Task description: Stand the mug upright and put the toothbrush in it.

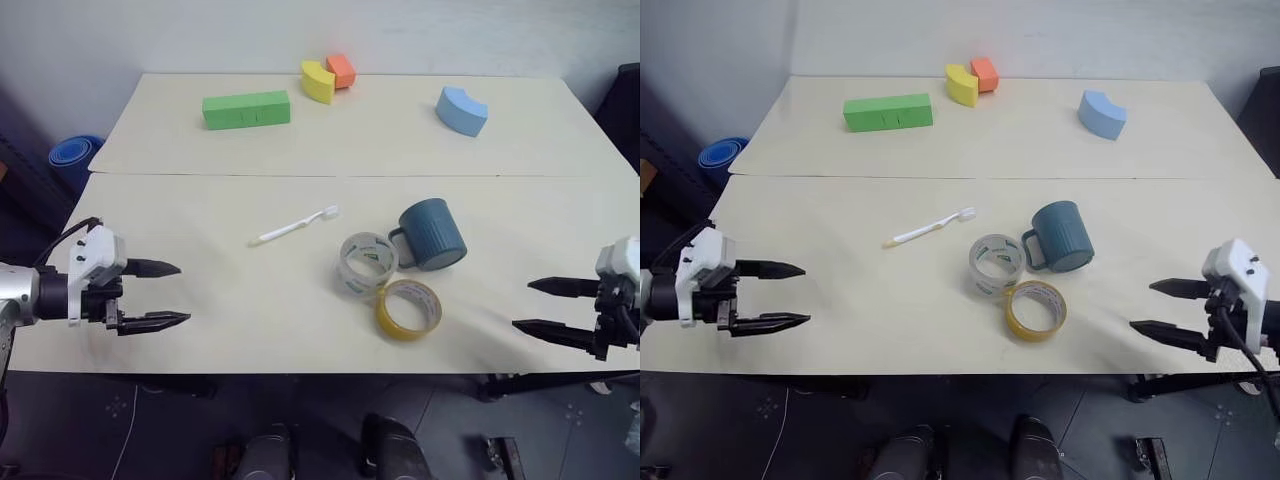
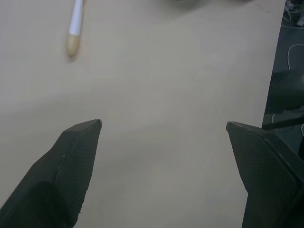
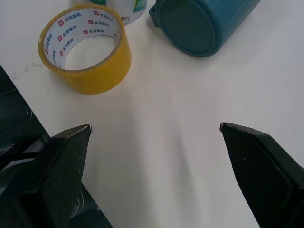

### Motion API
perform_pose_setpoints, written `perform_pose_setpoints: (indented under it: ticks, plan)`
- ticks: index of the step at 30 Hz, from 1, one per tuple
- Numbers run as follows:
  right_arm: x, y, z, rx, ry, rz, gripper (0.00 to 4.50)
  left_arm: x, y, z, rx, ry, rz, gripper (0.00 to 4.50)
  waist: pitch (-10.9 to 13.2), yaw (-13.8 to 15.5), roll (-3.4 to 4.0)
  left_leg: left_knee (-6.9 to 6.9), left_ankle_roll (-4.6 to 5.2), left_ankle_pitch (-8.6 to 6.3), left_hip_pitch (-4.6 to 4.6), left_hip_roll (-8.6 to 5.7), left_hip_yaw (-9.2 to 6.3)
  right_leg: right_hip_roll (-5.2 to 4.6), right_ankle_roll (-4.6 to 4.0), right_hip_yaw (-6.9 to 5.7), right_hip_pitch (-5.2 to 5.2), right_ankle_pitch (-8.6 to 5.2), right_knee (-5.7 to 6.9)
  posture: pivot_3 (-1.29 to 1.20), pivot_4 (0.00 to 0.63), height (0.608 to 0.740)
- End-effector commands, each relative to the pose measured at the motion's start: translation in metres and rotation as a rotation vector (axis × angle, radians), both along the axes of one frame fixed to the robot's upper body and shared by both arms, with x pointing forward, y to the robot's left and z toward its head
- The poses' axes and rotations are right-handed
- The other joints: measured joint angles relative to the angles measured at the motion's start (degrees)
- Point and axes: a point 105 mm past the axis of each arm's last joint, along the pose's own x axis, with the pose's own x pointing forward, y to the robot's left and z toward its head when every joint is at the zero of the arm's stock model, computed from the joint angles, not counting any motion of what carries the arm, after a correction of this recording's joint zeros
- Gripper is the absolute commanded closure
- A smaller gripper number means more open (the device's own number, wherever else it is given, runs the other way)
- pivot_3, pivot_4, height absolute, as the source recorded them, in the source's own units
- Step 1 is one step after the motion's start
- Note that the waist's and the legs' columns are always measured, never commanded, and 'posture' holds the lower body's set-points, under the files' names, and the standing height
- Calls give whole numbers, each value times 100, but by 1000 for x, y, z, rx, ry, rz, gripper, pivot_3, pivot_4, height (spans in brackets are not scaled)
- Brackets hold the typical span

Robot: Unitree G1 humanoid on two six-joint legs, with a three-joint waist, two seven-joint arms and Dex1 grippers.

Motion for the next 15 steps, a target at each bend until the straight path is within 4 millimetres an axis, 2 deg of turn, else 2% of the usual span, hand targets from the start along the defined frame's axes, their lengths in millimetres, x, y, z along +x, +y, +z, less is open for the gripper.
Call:
perform_pose_setpoints:
  ticks: [1,15]
  plan:
    - [-1,0,14,20,-50,-11,0,-1,2,2,9,-23,0,32,0,-3,0,0,0,0,1,0,0,0,0,0,0,0,1,0,150,740]
    - [-4,0,13,6,-39,-25,0,2,-3,2,-34,-30,25,32,0,-3,0,0,0,0,1,0,0,0,0,1,0,0,1,0,150,740]
